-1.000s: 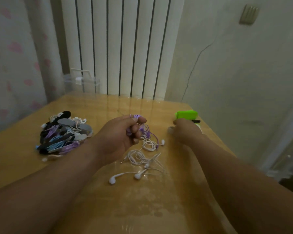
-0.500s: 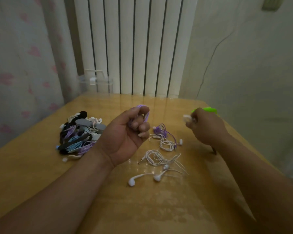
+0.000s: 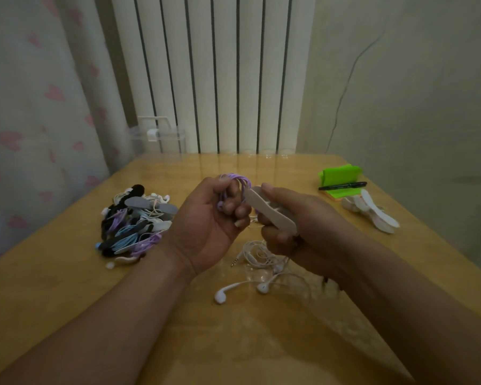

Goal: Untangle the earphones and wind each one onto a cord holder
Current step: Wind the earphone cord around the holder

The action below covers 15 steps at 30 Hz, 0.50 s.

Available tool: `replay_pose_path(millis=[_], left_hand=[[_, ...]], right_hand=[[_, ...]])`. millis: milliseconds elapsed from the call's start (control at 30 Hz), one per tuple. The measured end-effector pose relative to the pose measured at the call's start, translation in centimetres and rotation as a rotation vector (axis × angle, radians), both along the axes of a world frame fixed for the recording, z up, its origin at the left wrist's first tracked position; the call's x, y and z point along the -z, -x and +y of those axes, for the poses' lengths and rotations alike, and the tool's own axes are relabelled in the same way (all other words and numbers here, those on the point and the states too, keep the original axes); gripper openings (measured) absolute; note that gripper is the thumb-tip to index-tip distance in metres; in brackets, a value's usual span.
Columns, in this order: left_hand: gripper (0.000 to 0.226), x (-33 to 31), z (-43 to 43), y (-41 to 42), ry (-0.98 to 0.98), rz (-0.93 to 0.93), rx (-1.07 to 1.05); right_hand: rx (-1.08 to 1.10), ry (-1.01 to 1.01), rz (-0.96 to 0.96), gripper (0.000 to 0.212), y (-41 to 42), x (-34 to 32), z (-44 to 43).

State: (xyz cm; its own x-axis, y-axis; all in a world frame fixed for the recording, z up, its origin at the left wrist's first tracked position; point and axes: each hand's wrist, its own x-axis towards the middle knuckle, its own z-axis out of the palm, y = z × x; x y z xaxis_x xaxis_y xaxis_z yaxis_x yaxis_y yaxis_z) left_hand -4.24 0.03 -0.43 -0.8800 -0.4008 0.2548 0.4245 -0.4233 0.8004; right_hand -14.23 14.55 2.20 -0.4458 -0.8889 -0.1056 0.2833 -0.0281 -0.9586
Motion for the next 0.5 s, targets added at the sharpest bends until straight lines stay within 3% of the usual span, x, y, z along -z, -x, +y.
replay_pose_path(millis=[133,333,500], left_hand=[[0.019,0.20,0.46,0.43,0.058,-0.017,-0.012],[0.021,0.60,0.74,0.88,0.133,-0.021,-0.051],[0.023,0.51,1.06,1.00,0.211,-0.010,-0.106]], right_hand=[[0.084,-0.026,0.053,0.032,-0.16,0.13,-0.18],[0.189,-0.106,0.308,0.030,-0.37,0.12,-0.40],[0.253,-0.083,0.349,0.034,0.17,0.45,-0.60]])
